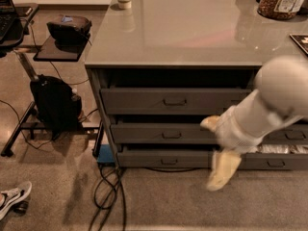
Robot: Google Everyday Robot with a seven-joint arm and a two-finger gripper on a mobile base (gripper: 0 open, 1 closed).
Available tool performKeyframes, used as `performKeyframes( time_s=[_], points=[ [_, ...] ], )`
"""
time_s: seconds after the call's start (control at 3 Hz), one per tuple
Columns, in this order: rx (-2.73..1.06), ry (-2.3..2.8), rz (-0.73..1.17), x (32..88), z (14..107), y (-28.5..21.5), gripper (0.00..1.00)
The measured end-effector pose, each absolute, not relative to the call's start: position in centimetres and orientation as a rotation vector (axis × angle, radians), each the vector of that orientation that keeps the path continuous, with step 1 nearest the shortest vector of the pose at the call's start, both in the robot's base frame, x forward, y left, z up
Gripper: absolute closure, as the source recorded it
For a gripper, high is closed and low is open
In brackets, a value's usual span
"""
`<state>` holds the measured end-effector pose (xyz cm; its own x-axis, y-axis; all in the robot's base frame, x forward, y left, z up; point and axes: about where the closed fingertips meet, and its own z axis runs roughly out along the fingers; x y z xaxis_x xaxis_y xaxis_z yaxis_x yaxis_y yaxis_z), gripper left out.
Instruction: Open bottom drawer
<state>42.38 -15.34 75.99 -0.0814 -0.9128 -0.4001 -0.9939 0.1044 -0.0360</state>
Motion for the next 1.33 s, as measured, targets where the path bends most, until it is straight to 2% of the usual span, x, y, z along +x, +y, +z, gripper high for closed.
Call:
performKeyframes(
  time_s=[0.33,0.67,1.33],
  points=[
    [-1.778,2.068,0.566,42.9,65.5,-12.9,0.0],
    [-1.604,2.07,0.683,44.4,57.0,-12.3,0.0],
    [-1.444,1.933,0.777,46.7,44.4,-12.1,0.0]
  ],
)
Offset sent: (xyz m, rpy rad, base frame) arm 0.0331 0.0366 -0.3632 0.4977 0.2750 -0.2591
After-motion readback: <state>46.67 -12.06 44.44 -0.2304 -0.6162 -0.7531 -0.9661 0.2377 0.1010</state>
